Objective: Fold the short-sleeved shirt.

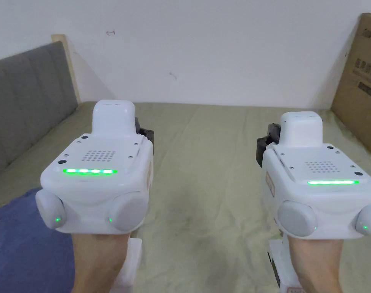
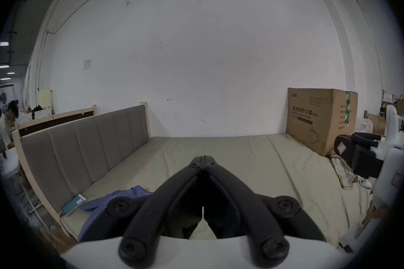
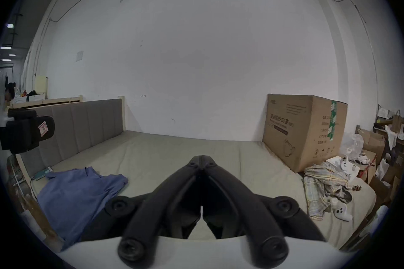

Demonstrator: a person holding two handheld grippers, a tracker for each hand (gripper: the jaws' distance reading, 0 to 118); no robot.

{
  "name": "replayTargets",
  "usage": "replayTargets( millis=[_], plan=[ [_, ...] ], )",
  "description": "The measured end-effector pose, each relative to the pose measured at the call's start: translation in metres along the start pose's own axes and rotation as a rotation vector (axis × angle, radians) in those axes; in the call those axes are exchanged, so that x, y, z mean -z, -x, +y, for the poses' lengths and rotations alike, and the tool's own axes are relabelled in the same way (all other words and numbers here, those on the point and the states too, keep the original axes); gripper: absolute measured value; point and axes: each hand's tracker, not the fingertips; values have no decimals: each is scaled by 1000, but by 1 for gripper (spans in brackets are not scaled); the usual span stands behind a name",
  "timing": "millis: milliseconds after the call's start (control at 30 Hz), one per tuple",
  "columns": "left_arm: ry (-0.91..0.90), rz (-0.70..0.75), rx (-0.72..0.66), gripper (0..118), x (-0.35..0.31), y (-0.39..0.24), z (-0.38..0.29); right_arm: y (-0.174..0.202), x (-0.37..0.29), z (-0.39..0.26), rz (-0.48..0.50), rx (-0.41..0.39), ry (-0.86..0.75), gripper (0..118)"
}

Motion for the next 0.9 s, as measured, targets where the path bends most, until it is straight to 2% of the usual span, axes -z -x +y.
replayTargets(
  millis=[100,400,467,667,867,900],
  plan=[
    [16,78,36,0,-7,25,0,24,10,2,91,25,9,1],
    [70,347,5,0,-46,117,-10,117,26,1,323,0,29,1],
    [68,371,-3,0,-53,130,-13,133,27,-1,367,-2,40,1],
    [128,438,-5,0,-48,149,-23,159,30,-8,422,-14,74,1],
    [255,381,-36,0,-10,156,-54,165,45,-24,430,-24,138,1],
    [288,373,-31,4,2,158,-63,165,48,-28,432,-21,155,1]
  ],
)
